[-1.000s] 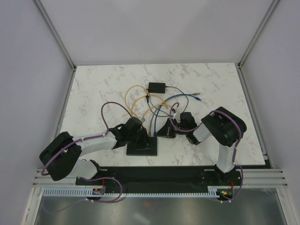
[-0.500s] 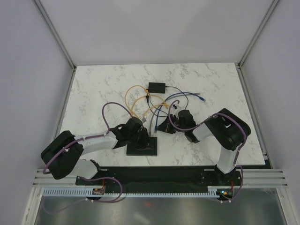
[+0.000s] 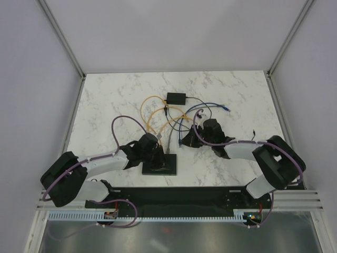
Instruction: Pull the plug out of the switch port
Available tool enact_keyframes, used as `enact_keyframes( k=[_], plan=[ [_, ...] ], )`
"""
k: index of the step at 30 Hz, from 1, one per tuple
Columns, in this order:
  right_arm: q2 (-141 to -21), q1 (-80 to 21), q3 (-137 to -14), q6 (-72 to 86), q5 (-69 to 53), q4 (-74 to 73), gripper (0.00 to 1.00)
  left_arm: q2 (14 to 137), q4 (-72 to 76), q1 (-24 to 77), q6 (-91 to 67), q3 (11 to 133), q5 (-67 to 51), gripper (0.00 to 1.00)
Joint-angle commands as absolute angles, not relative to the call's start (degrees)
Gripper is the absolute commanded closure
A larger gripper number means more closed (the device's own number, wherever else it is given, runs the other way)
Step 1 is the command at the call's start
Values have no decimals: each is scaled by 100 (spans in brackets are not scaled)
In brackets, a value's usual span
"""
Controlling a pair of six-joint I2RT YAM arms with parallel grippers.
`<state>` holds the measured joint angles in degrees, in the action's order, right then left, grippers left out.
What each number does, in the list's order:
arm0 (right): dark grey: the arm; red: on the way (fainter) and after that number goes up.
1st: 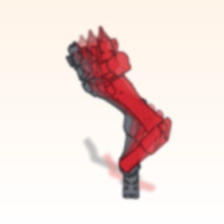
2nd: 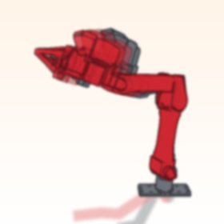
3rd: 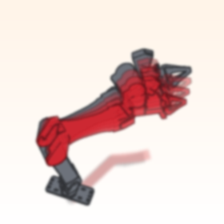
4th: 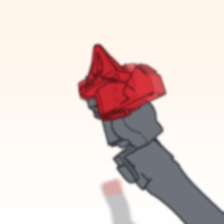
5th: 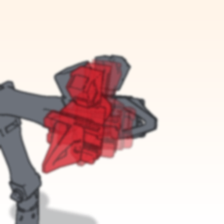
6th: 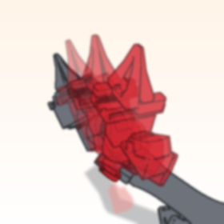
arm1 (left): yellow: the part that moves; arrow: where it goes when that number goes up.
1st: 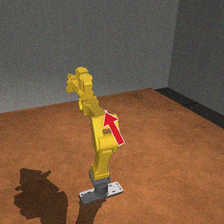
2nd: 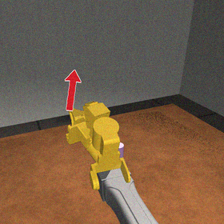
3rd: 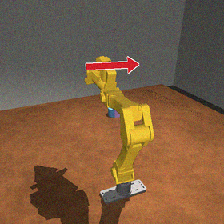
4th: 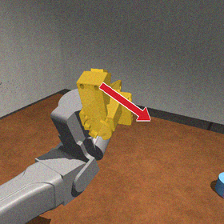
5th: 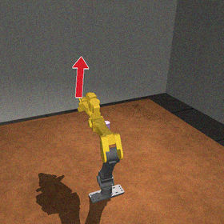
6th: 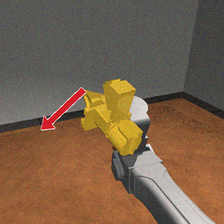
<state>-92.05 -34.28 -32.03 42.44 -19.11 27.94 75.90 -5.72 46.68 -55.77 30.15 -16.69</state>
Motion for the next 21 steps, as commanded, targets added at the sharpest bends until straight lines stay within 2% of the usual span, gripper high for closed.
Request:
enact_keyframes(
  k=[1,7,10,14,21],
  plan=[
    [-8290,-3428,-3208,3552,-1460,1681,100,7392,-914,4667,-5247,3023,-1424,82],
    [-7112,-3174,-3366,3041,-1265,256,100,7172,-940,4667,-5186,3059,-1450,82],
    [-6584,-2954,-3419,3085,-1781,-130,100,6909,-1002,4667,-5124,3076,-1406,82],
    [-5917,-2892,-3594,3532,-2504,-150,100,6610,-1186,4658,-4993,3208,-1310,81],
    [-5608,-2892,-4411,4359,-3234,-44,100,6407,-1266,4667,-4922,3261,-1239,80]
  ],
)
